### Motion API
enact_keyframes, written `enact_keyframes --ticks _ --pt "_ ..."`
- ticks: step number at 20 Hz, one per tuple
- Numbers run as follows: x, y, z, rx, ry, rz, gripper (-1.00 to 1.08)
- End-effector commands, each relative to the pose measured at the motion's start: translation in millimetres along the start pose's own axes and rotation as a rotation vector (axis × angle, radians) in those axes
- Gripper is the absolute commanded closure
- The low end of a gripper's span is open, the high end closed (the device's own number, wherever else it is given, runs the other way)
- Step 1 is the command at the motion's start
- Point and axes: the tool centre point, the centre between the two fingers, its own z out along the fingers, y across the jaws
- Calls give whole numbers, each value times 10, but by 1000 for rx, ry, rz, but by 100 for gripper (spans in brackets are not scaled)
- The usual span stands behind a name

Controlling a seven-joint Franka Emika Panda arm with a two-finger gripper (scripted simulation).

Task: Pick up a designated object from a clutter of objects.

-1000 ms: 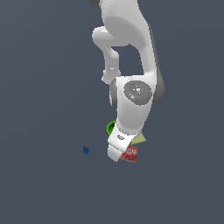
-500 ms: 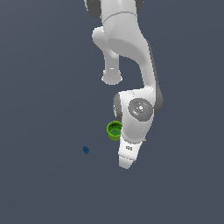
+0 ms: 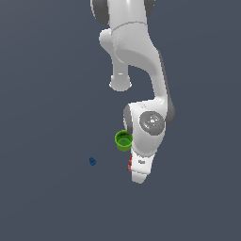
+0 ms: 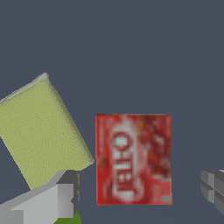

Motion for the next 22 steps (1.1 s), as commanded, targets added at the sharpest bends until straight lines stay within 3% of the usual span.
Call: enact_keyframes --ticks 1,17,18,22 --pt "0 2 1 0 0 0 -92" --pt "4 3 506 -1 0 -5 -92" --pt "4 3 506 -1 0 -5 108" --pt "4 3 506 -1 0 -5 108"
